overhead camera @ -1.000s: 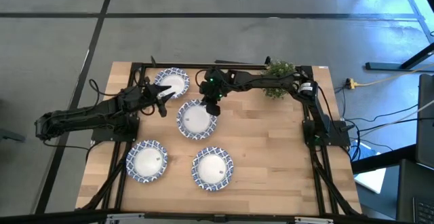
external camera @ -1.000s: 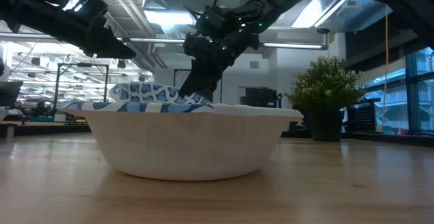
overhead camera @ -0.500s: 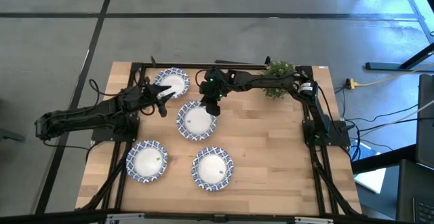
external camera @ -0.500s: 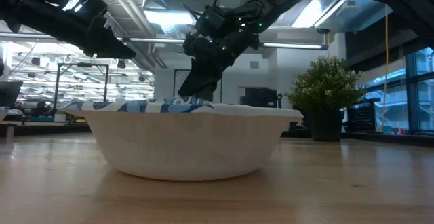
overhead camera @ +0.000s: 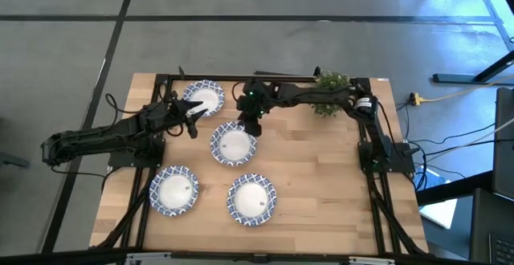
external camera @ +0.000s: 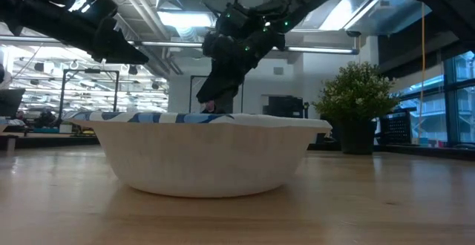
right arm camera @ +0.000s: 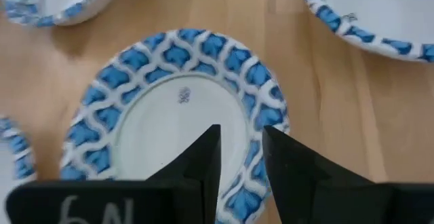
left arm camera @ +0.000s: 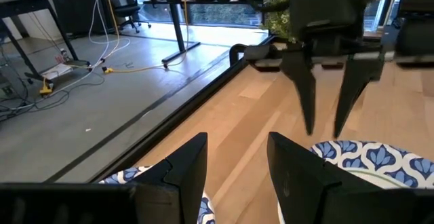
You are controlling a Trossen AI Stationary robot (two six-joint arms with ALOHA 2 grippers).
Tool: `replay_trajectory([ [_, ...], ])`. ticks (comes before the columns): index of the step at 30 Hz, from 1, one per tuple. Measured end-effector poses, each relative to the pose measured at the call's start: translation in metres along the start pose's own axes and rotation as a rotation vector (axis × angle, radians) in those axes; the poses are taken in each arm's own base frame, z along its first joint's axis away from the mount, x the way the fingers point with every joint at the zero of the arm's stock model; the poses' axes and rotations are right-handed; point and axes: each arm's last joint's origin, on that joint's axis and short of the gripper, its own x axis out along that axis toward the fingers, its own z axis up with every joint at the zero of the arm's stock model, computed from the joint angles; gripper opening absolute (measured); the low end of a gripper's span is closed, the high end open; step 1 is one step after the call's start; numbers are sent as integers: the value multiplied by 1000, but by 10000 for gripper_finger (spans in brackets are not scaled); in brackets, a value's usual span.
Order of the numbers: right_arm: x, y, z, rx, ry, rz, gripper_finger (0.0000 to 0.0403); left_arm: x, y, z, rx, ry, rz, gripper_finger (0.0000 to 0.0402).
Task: Nest bowls inside each other
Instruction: Stack the white patterned bowl on the other white patterned bowls
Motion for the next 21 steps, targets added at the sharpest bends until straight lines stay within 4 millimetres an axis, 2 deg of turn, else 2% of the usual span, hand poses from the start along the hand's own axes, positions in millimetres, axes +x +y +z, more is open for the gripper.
replay_trajectory([
  [6,-21,14,20,-14,36,27,110,0,0,0,0,0,0,149],
  [10,-28,32,30,-61,77,57,110,0,0,0,1,3,0,149],
  [14,-32,48,31,-80,95,134,110,0,0,0,1,-1,0,149],
  [21,-38,74,20,-62,183,188,110,0,0,-1,3,6,0,149],
])
